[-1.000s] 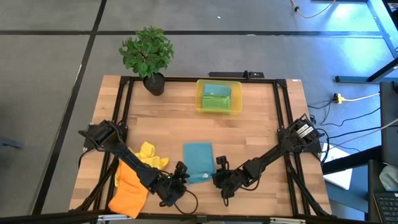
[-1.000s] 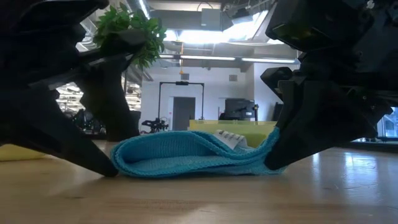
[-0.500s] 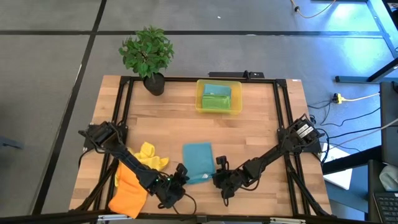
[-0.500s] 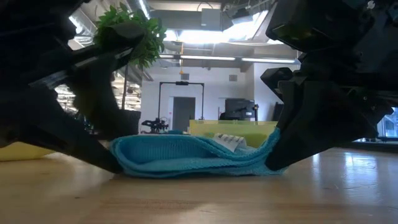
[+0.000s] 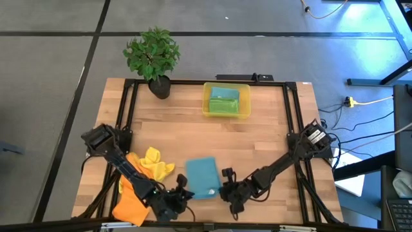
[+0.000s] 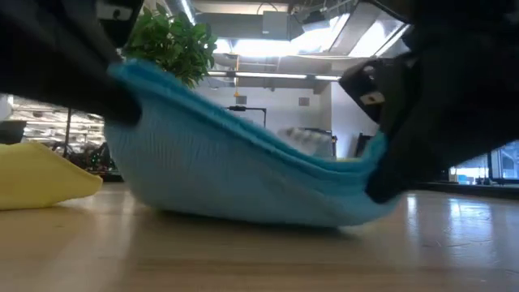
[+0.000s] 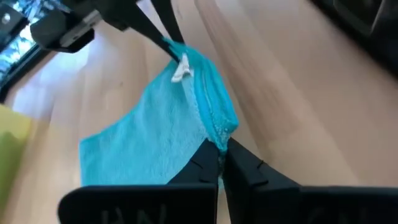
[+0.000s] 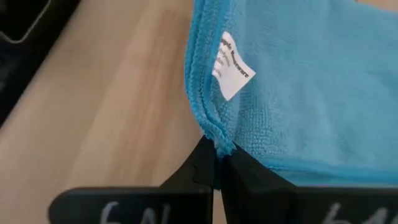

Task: Fold microfiber towels
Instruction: Fold the blue microfiber towel

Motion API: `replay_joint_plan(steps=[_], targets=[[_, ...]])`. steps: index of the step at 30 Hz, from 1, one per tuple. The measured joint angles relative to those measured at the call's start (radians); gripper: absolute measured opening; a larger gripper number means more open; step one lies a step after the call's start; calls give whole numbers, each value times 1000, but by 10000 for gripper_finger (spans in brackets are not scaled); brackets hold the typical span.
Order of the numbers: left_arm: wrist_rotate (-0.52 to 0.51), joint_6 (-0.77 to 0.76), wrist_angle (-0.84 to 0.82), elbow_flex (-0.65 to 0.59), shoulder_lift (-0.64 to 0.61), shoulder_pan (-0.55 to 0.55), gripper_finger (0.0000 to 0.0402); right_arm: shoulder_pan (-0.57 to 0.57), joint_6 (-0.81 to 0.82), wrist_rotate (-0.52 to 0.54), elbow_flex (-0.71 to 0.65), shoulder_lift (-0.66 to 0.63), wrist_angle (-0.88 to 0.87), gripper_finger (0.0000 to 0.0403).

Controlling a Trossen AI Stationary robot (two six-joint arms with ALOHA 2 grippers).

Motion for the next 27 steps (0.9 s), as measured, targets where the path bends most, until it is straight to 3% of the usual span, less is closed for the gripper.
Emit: replay_joint_plan(steps=[10, 17, 20, 22, 27], targets=[[33, -114, -38, -73, -89, 16, 0, -35, -26, 10, 16, -41, -26, 8], [18, -119, 207, -262, -181, 13, 0, -39, -54, 17, 8, -76, -12, 7], [22, -142, 285, -347, -216, 26, 0, -72, -68, -73, 5, -76, 48, 7], [57, -160, 348, -383, -231, 36, 0, -87, -86, -136, 6, -76, 119, 7], [201, -222, 377, -408, -239, 51, 0, -104, -76, -139, -21, -76, 130, 7]])
